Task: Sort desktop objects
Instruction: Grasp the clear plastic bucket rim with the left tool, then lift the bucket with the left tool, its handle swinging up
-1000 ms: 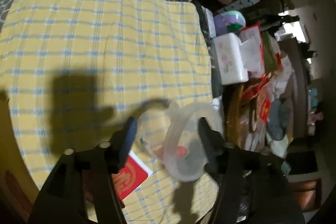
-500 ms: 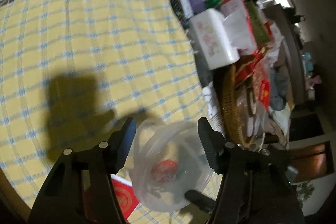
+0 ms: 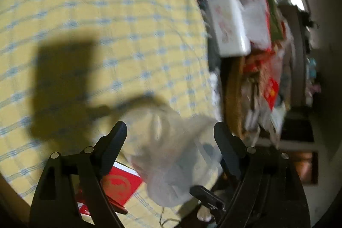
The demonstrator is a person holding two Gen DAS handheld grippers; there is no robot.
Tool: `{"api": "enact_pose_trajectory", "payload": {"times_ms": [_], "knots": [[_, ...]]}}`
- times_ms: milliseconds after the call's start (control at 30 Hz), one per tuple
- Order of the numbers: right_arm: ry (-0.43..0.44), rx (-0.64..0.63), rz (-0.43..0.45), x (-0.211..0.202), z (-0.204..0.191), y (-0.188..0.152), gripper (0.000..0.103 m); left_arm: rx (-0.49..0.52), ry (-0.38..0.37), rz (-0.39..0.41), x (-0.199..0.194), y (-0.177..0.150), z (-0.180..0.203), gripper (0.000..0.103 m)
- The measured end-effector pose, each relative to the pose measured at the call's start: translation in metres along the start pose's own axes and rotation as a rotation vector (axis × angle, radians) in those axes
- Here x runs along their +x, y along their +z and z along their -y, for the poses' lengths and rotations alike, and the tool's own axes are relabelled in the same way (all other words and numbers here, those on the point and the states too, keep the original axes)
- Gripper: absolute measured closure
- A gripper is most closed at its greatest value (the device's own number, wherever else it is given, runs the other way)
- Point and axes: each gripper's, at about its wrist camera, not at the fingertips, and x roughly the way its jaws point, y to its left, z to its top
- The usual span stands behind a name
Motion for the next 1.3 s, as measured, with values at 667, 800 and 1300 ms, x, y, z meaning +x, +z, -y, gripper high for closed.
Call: {"api": "enact_pose_trajectory", "payload": {"times_ms": [667,800,1300], "knots": [[-0.023,-0.059,-0.001,0.001,-0.014,-0.001,0.001,0.241,-0.028,0.091,-0.040,-0.026,0.061,0.023],[0.011,-0.023,-0.007,0.003,-0.008,-0.001,0.001,0.379,0.050,0.137,-0.051,-0.048,0.070,0.023],[0.015,-0.011,-0.007,0.004,-0.008,-0.002,0.001,0.825,0.354,0.350,-0.078,-0.125,0.089,0.015]]}}
